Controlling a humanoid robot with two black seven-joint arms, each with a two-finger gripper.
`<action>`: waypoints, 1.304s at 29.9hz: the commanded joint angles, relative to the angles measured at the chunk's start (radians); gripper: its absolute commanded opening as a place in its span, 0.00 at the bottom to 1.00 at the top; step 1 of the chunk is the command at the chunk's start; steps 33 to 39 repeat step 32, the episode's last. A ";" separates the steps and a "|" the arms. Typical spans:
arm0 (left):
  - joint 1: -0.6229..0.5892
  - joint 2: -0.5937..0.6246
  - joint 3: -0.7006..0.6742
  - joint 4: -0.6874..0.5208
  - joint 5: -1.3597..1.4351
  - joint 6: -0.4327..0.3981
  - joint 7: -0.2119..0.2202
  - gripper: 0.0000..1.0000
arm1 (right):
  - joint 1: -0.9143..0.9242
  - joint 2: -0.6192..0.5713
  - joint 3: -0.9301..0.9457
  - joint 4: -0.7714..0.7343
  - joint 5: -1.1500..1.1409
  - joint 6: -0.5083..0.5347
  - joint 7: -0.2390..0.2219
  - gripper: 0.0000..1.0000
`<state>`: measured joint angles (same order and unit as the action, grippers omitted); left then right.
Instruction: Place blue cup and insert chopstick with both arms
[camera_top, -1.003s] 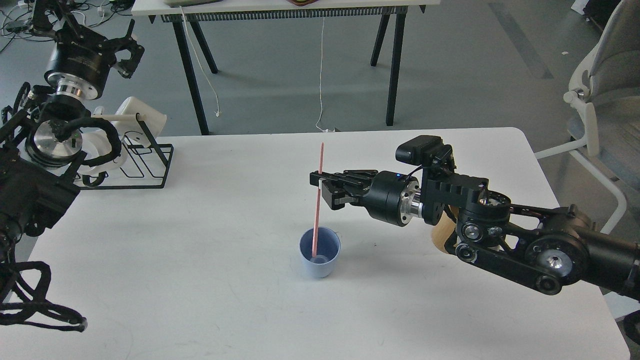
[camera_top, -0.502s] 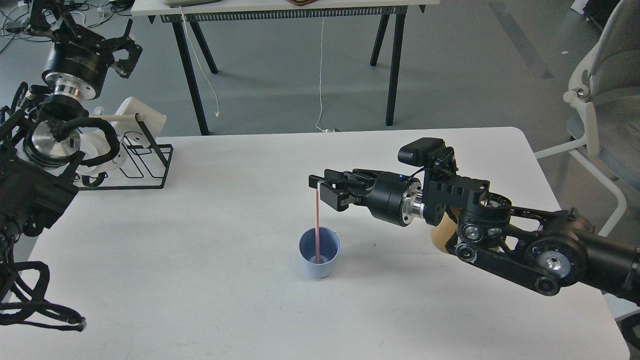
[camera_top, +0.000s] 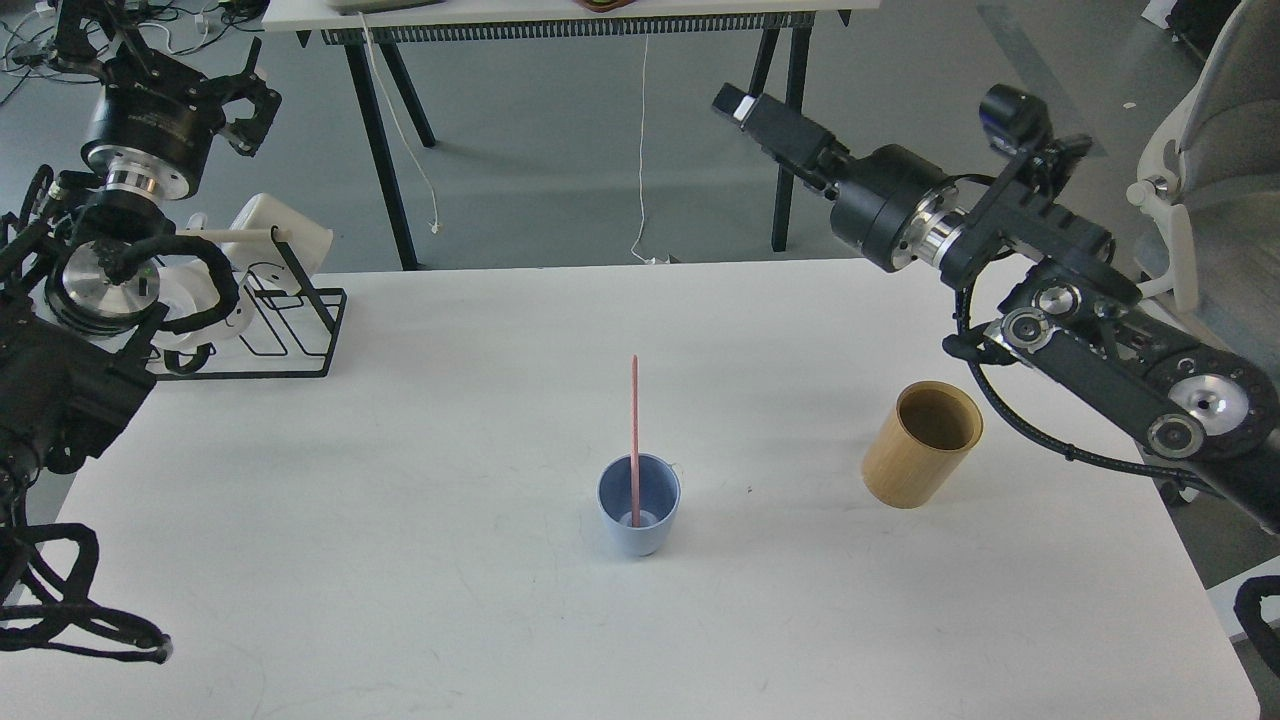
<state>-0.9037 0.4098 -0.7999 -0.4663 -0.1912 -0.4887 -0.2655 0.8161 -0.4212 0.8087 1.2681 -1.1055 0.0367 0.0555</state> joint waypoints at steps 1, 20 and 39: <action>-0.003 -0.002 -0.007 0.000 -0.001 0.000 0.000 1.00 | 0.000 -0.002 0.096 -0.076 0.206 0.005 0.012 1.00; 0.000 -0.023 -0.008 0.003 -0.004 0.000 0.008 1.00 | 0.037 0.077 0.239 -0.648 1.004 0.344 0.038 1.00; 0.019 -0.014 -0.010 0.003 -0.054 0.000 0.006 1.00 | 0.043 0.145 0.237 -0.731 1.089 0.440 0.041 1.00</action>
